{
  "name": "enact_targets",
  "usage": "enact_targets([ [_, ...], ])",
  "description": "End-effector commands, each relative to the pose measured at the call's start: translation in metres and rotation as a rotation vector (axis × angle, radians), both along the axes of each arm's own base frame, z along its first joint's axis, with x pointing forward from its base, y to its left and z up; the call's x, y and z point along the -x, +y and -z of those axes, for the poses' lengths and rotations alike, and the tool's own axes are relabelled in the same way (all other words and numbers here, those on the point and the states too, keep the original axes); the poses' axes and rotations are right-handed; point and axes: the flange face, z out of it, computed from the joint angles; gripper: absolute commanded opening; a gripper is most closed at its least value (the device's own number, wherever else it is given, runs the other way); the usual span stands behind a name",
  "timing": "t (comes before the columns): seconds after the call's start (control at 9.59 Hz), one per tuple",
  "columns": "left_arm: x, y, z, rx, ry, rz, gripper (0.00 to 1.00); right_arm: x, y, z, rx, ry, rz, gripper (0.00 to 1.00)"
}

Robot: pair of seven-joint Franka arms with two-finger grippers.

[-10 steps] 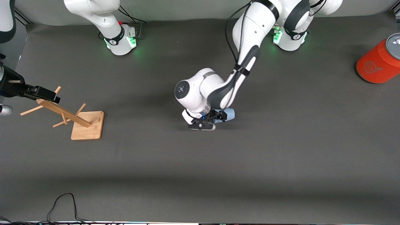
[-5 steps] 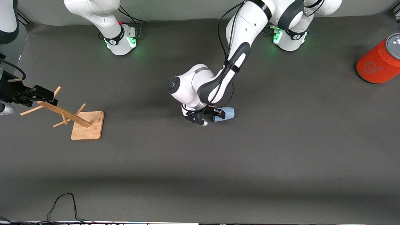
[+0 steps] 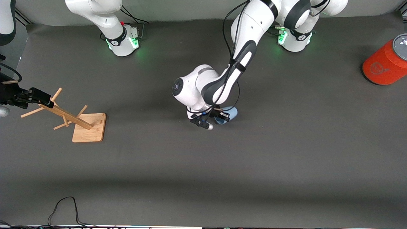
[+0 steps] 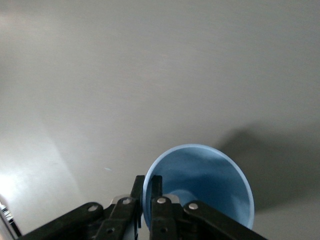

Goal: Rotate and upright cup with both arms
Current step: 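Lift and flip the cup with the left gripper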

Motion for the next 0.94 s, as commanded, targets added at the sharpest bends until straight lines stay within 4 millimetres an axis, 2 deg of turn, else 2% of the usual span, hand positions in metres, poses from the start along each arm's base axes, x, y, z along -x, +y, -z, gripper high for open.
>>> enact_targets([
  [0.0, -0.08, 0.096, -0.11, 0.206, 0.049, -0.158, 0.0, 0.007, 0.001, -0.005, 0.011, -0.009, -0.025, 1.0],
  [0.1, -0.111, 0.16, -0.165, 0.424, 0.107, -0.276, 0.0, 0.007, 0.001, -0.004, 0.008, -0.008, -0.026, 1.0],
  [0.21, -0.126, 0.22, -0.197, 0.562, 0.148, -0.354, 0.0, 0.006, 0.001, -0.003, 0.004, -0.007, -0.029, 1.0],
  [0.52, -0.083, 0.29, -0.259, 0.592, 0.099, -0.394, 0.0, 0.006, 0.0, -0.003, 0.002, -0.002, -0.019, 1.0],
  [0.63, -0.062, 0.312, -0.269, 0.636, 0.039, -0.401, 0.0, 0.005, 0.0, -0.003, 0.002, -0.002, -0.014, 1.0],
  [0.73, -0.041, 0.329, -0.263, 0.676, -0.02, -0.4, 0.0, 0.003, 0.0, -0.004, 0.003, -0.005, -0.015, 1.0],
  [0.83, -0.025, 0.334, -0.258, 0.702, -0.059, -0.403, 0.0, 0.003, 0.0, -0.005, 0.002, -0.005, -0.014, 1.0],
])
